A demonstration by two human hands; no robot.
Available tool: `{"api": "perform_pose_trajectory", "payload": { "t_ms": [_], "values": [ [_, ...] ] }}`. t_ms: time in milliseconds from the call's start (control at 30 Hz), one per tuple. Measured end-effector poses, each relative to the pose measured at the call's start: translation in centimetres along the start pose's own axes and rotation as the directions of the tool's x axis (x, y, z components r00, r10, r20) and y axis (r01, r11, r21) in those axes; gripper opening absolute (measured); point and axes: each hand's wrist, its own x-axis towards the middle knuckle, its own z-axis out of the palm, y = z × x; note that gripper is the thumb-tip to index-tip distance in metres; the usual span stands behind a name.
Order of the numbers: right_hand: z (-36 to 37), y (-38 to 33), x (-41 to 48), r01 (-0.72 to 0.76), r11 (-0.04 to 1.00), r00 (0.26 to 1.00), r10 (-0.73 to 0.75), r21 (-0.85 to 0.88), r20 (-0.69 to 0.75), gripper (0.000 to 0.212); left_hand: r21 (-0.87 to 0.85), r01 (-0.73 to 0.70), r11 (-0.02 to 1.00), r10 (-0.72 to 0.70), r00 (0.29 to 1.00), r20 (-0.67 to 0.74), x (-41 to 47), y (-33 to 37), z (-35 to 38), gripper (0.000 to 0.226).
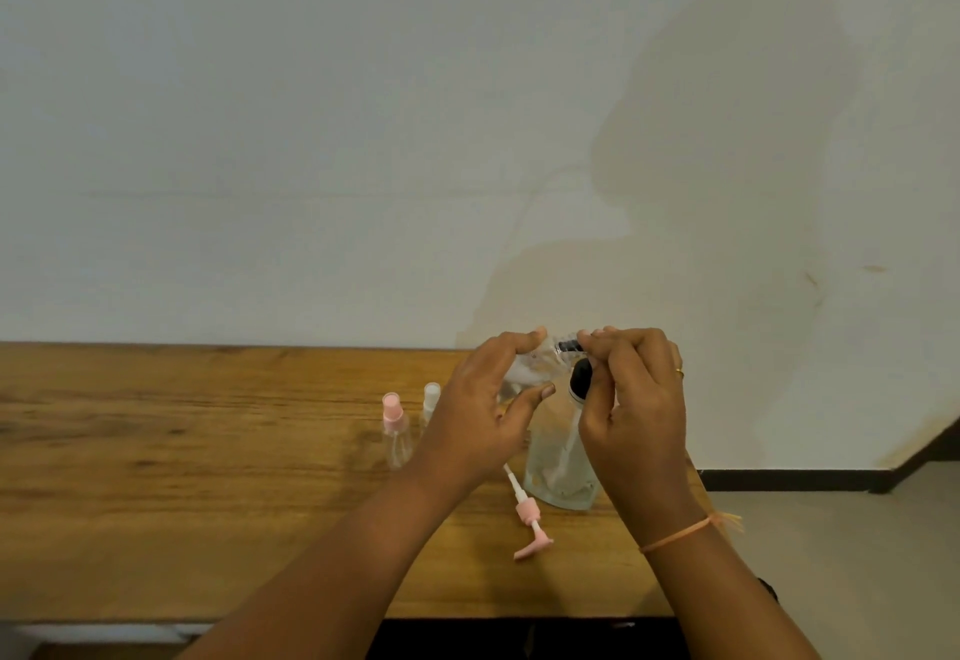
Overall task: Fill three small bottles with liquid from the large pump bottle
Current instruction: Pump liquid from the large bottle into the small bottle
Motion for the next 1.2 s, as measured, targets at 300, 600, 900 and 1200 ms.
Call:
{"api": "perform_pose_trajectory", "payload": {
  "t_ms": [300,600,900,1200],
  "values": [
    [0.7,0.5,-0.7,-0.001,1.000,1.000,0.001,-0.023,0.013,0.029,0.078,0.046,0.996,-0.053,0.995,0.083,-0.5,-0.4,0.2,0.045],
    [0.1,0.0,0.1,-0.012,1.000,0.999,0.012,-0.009,-0.049,0.020,0.125,-0.041,0.991,0.038,0.999,0.024,-0.1,-0.3,0.2,0.045],
    [0.9,0.2,-0.7,-0.008,0.999,0.999,0.007,-0.036,-0.032,0.025,0.146,0.050,0.988,-0.060,0.996,0.061,-0.7,-0.4,0.7,0.045],
    [-0.1,0.0,0.0,-0.012,1.000,0.999,0.012,-0.004,-0.038,0.020,0.204,-0.027,0.979,0.014,0.998,0.067,-0.2,0.7,0.0,0.046]
  ]
}}
